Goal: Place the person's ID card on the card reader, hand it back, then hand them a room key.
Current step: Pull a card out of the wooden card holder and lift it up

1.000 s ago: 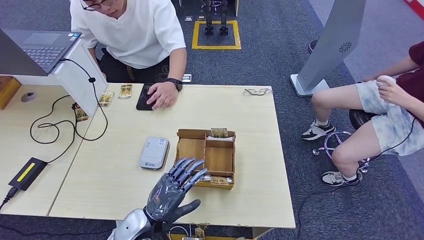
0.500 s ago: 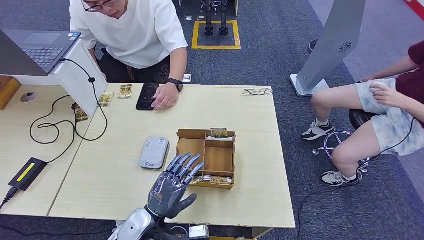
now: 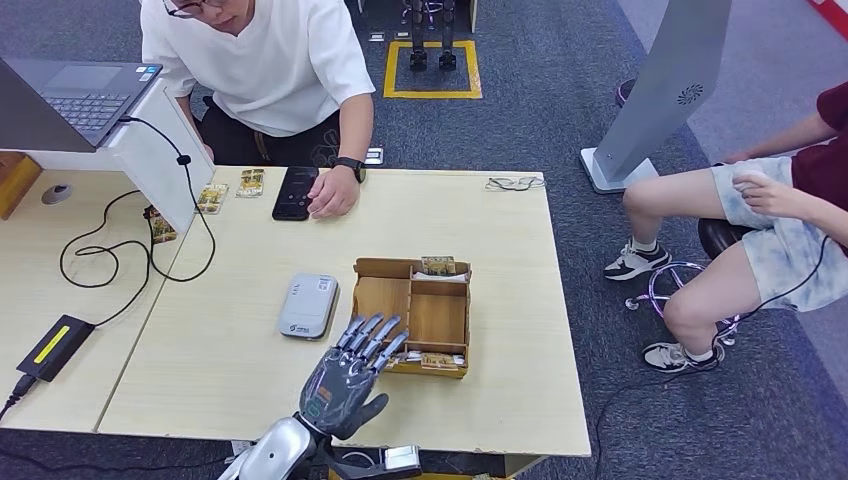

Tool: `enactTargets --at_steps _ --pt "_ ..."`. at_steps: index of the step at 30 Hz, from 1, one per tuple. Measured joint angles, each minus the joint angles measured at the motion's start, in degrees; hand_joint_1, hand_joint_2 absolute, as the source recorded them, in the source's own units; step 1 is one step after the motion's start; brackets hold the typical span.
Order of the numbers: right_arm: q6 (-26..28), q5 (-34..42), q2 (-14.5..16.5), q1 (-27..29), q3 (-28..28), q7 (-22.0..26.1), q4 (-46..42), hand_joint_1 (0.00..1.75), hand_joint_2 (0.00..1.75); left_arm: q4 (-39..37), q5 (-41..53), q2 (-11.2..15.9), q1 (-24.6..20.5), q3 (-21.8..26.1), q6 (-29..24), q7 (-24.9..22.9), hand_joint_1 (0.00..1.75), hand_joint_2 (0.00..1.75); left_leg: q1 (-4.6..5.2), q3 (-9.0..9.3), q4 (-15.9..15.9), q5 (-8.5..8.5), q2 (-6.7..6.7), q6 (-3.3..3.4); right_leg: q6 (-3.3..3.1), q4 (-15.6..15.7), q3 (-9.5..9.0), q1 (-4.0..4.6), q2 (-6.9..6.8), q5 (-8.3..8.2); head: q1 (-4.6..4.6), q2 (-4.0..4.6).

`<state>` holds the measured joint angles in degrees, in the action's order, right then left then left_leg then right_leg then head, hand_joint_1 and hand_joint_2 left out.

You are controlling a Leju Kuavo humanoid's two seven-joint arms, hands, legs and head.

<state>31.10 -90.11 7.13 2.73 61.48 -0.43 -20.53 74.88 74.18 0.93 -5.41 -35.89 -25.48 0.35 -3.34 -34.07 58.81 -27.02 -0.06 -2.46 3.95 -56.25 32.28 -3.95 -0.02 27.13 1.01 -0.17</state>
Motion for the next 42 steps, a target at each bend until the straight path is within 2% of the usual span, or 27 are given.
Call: enactTargets --at_steps 9,16,28,42 --pt "0.01 0.0 0.38 0.08 0.04 -0.49 -0.51 0.0 1.75 -0.85 0.63 -0.11 -0.06 0.0 1.88 -3.0 0.0 1.75 0.0 0.0 0.0 0.0 0.0 0.0 0.0 0.0 0.0 0.0 0.0 0.0 0.01 0.0" --pt "-0.03 -0.01 0.75 0.31 0.09 -0.6 -1.09 0.0 1.75 -1.04 0.67 -0.28 -0.08 0.01 2.22 -3.42 0.0 1.75 0.0 0.0 0.0 0.0 0.0 0.0 0.0 0.0 0.0 0.0 0.0 0.0 0.0 0.0" --pt "-1.41 0.01 2.56 1.05 1.53 -0.44 -4.29 0.0 1.75 -0.02 -2.05 -2.91 0.58 2.05 -1.72 -6.32 0.0 1.75 0.0 0.0 0.0 0.0 0.01 0.0 0.0 0.0 -0.02 0.0 -0.01 0.0 0.01 0.0" --pt "-2.21 0.0 3.75 1.35 2.09 -0.58 -6.58 0.0 1.75 0.2 -1.75 -3.9 1.41 4.7 -1.71 -7.43 0.0 1.75 0.0 -0.01 0.0 0.0 0.01 0.0 0.0 0.0 -0.02 0.0 -0.02 0.0 0.01 0.0"
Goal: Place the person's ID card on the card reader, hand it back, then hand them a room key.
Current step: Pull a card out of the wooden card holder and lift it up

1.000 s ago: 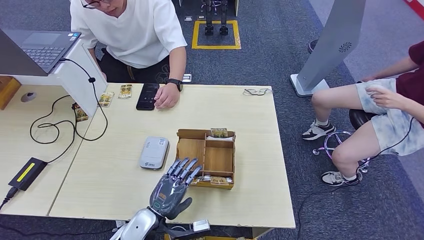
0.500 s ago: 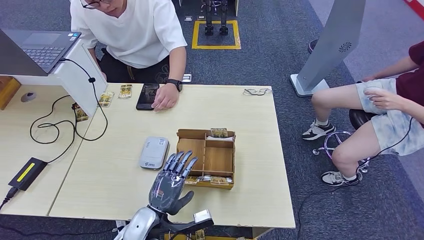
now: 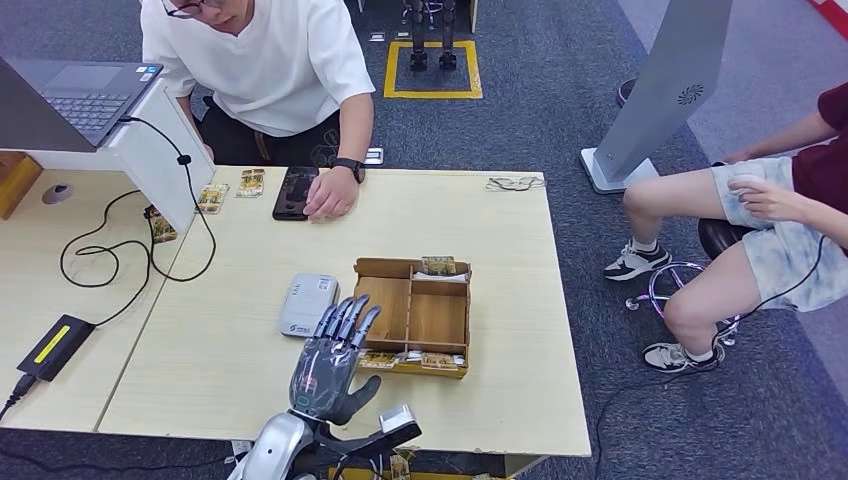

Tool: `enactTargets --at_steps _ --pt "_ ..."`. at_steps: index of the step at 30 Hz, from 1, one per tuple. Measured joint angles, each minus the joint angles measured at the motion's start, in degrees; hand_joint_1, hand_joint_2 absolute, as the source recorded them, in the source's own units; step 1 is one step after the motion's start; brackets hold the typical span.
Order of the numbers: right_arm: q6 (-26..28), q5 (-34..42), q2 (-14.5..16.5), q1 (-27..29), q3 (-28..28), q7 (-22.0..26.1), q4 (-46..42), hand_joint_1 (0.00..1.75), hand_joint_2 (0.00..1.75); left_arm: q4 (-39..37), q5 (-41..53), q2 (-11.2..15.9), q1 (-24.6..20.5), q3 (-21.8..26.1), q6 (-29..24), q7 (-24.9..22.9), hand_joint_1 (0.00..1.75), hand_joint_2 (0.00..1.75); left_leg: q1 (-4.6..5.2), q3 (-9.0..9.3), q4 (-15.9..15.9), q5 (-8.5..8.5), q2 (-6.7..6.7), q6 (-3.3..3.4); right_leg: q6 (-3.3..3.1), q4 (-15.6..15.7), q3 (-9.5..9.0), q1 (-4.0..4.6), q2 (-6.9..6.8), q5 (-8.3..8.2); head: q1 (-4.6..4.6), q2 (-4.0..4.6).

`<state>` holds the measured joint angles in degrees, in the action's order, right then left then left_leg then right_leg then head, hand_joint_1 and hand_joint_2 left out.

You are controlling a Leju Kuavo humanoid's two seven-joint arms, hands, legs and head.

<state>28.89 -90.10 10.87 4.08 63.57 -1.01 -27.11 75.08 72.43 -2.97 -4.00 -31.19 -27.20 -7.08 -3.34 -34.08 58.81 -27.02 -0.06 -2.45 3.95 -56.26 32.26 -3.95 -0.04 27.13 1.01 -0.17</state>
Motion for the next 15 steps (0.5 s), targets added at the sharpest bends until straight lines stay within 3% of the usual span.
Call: enactTargets --at_steps 15 --pt "0.17 0.0 0.01 -0.05 0.01 0.38 -0.03 0.0 1.75 -0.02 2.24 0.52 0.05 0.0 1.38 0.37 0.0 1.75 0.0 0.0 0.0 0.0 0.0 0.0 0.0 0.0 0.0 0.0 0.0 0.0 -0.01 0.0"
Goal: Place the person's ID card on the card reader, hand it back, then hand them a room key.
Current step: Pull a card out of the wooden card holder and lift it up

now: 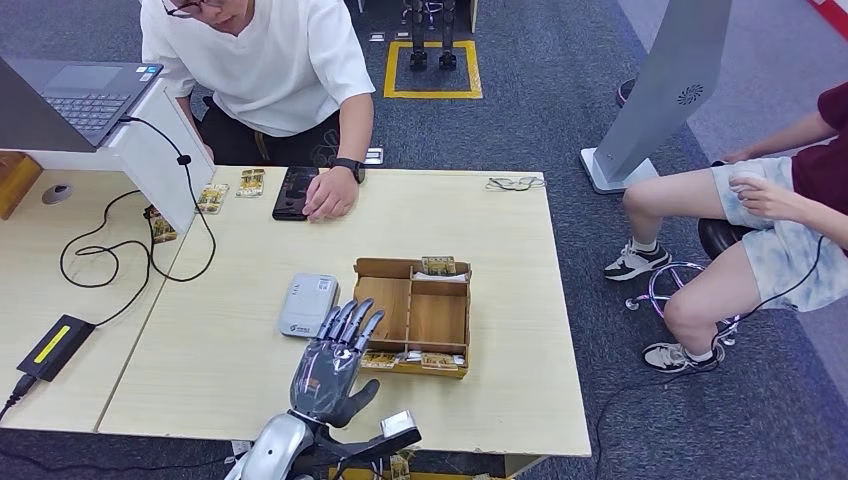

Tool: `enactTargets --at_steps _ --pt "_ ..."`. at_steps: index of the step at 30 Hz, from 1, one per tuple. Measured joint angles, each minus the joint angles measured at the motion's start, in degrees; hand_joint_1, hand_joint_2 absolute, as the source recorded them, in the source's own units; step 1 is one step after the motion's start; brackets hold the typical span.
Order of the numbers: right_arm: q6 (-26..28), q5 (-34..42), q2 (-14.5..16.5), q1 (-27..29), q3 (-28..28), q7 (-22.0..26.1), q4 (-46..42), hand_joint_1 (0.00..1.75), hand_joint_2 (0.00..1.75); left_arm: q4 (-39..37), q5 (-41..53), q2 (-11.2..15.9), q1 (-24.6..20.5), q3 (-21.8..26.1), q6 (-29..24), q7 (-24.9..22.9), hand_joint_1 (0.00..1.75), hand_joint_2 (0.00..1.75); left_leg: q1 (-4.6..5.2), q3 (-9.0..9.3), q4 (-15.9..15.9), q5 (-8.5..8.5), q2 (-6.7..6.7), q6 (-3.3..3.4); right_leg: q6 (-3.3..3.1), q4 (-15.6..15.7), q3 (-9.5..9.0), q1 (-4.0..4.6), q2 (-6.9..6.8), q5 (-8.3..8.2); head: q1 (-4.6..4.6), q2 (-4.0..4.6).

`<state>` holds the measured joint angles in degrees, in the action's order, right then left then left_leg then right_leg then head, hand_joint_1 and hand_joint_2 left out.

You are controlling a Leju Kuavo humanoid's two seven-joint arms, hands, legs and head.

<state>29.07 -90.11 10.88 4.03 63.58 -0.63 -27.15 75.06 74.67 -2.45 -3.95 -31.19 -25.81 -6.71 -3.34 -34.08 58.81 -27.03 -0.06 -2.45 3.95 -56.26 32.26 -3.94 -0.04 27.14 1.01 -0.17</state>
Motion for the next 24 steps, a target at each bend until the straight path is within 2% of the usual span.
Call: enactTargets --at_steps 12,24 --pt "0.52 -0.01 -0.1 -0.11 -0.02 0.17 0.28 0.0 1.75 -0.02 -0.55 0.31 0.1 0.0 -0.13 2.76 0.0 1.75 0.0 0.0 0.0 0.0 0.0 0.0 0.0 0.0 0.0 0.0 0.0 0.0 0.0 0.0" --pt "1.26 -0.01 -0.74 -0.59 -0.55 -0.14 1.51 0.0 1.75 -1.75 -0.6 0.48 0.07 0.0 0.83 2.73 0.0 1.75 0.0 0.01 0.0 0.0 0.0 0.0 0.0 0.0 0.01 0.0 0.0 0.0 0.0 0.0"
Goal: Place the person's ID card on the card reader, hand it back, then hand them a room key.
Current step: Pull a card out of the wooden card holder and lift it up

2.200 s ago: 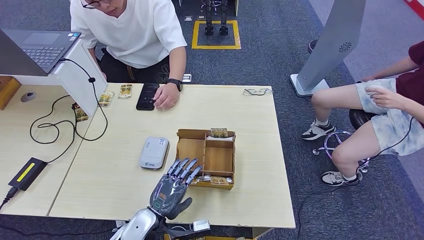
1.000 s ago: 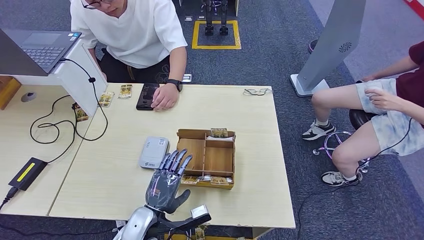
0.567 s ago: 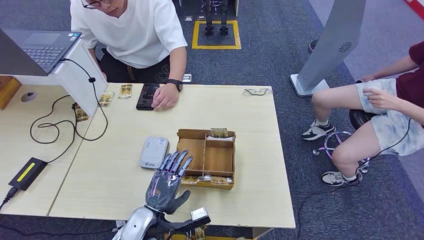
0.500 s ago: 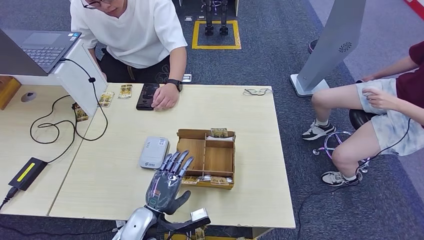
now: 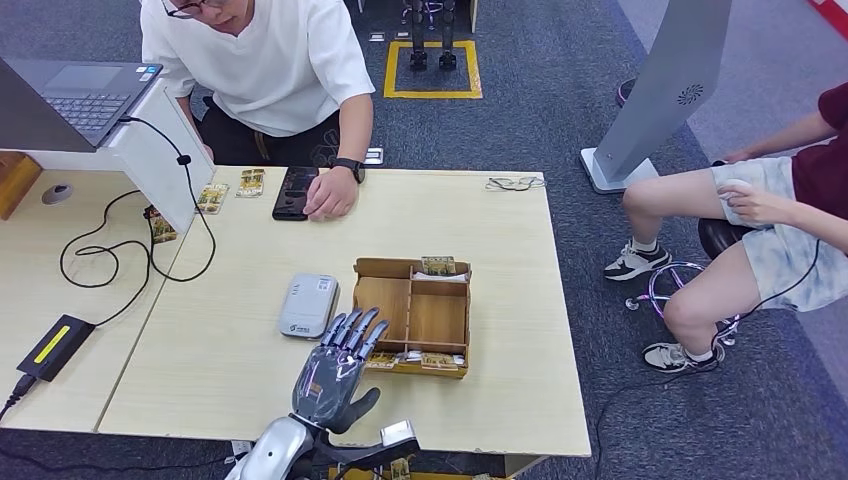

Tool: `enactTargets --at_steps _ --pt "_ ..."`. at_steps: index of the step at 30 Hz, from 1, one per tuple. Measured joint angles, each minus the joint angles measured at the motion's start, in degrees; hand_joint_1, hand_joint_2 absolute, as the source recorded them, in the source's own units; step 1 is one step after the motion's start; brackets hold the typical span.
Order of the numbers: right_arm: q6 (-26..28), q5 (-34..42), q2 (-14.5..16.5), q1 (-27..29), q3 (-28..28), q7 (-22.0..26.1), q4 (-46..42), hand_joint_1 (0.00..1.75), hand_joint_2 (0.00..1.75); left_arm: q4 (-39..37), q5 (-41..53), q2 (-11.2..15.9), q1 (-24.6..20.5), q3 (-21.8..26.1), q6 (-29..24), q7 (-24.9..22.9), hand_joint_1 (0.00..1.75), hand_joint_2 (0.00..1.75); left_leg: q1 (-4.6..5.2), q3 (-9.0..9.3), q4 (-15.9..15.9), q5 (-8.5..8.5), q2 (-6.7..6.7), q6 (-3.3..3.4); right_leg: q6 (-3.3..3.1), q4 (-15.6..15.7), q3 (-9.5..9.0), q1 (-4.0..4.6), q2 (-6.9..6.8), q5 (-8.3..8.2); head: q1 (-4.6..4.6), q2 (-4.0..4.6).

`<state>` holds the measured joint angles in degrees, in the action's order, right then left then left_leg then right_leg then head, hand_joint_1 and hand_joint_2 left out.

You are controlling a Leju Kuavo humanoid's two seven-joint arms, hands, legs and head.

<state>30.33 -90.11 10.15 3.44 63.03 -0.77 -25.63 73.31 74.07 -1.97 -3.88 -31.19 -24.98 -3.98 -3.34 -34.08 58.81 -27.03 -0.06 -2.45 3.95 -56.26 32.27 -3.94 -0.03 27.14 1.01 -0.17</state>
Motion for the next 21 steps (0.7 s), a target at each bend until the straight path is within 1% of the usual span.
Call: enactTargets --at_steps 5,10,16,17,20,21 --pt "0.16 -0.01 -0.23 -0.06 -0.09 -0.22 0.38 0.0 1.75 -0.87 0.08 0.0 0.0 0.0 0.04 -0.45 0.0 1.75 0.0 0.0 0.0 0.0 0.0 0.0 0.0 0.0 0.0 0.0 0.0 0.0 0.0 0.0" --pt "0.2 -0.01 -0.29 -0.07 -0.1 -0.27 0.51 0.0 1.75 -1.5 0.85 0.0 -0.04 0.0 1.08 -2.63 0.0 1.75 0.0 0.0 0.0 0.0 0.0 0.0 0.0 0.0 0.0 0.0 0.0 0.0 0.0 0.0" --pt "0.25 -0.01 -0.29 -0.07 -0.1 -0.41 0.54 0.0 1.75 -2.11 1.18 0.0 -0.06 0.0 2.11 -3.84 0.05 1.75 0.0 0.0 0.0 0.0 0.0 0.0 0.0 0.0 0.0 0.0 0.0 0.0 0.01 0.0" --pt "0.25 -0.01 -0.29 -0.07 -0.1 -0.44 0.54 0.0 1.75 -2.17 1.18 0.0 -0.06 0.0 2.18 -3.84 0.42 1.75 0.0 0.0 0.0 0.0 0.0 0.0 0.0 0.0 0.0 0.0 0.0 0.0 0.01 0.0" --pt "0.26 -0.01 -0.29 -0.07 -0.1 -0.45 0.54 0.0 1.75 -2.41 1.18 0.0 -0.06 0.0 2.25 -3.84 1.68 1.75 0.0 0.0 0.0 0.0 0.0 0.0 0.0 0.0 0.0 0.0 0.0 0.0 0.0 0.0" --pt "0.27 -0.01 -0.29 -0.07 -0.1 -0.45 0.54 0.0 1.75 -2.47 1.18 0.0 -0.06 0.0 2.26 -3.85 1.73 1.75 0.0 0.0 0.0 0.0 0.0 0.0 0.0 0.0 0.0 0.0 0.0 0.0 0.0 0.0"
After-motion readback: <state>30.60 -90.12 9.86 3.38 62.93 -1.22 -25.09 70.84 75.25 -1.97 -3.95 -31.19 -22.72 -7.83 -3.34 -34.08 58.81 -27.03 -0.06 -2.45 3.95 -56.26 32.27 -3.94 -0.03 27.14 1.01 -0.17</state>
